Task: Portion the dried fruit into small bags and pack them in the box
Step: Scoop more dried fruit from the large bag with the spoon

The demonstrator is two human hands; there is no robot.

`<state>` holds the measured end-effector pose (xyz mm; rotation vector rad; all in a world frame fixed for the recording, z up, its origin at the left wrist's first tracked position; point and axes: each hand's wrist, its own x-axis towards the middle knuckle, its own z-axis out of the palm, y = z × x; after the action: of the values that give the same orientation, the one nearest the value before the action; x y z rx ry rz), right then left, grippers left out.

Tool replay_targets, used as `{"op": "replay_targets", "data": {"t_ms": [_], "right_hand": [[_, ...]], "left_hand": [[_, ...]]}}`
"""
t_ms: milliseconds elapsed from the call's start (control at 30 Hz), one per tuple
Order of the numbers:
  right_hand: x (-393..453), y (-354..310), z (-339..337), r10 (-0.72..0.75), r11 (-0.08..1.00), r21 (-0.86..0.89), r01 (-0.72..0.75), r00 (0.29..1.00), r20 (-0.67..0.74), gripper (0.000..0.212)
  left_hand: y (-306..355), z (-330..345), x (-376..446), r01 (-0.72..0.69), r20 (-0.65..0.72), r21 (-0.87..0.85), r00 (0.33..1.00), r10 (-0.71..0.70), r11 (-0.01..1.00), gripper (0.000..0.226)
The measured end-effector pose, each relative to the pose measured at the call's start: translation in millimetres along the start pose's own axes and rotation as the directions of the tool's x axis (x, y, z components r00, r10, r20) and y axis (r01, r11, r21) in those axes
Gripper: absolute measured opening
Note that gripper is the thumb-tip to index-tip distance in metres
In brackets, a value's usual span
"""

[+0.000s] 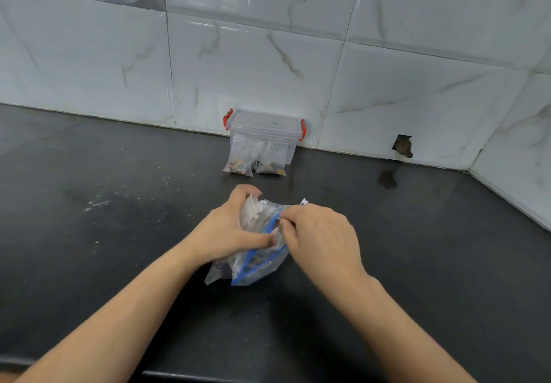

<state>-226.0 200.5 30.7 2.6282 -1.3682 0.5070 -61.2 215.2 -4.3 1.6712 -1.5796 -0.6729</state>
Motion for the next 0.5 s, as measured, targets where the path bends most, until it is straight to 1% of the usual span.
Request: {"op": "replay_targets", "data": {"t_ms": [167,300,333,400,500], "right_hand": [[-2,4,-5,0.017,0.996,-0.088,-0.013,0.999,0.049,0.015],[-3,7,-6,0.077,0.995,-0.070,-0.073,0.995,0.060,0.014],[-3,9,-5,0.098,0.994,-0.051,-0.095,0.993,0.061,0.014],[-2,11,-2,0.124,0.992,-0.007,-0.124,0.990,0.073,0.018],[-2,9,3,0.147,0.977,0.135,-0.162,0.982,0.114,0.021]], "left_hand": [[-9,-5,7,0.132,-0.177,-0.013,0.975,-0.132,0.991,0.050],[-10,-3,9,0.131,-0.231,-0.014,0.964,-0.131,0.991,0.043],[-9,-3,9,0.126,-0.239,-0.040,0.962,-0.132,0.991,0.042],[-7,-4,8,0.096,-0.246,-0.152,0.960,-0.131,0.984,0.045],[-1,-7,5,0.038,-0.243,-0.334,0.962,-0.126,0.942,0.053]]}}
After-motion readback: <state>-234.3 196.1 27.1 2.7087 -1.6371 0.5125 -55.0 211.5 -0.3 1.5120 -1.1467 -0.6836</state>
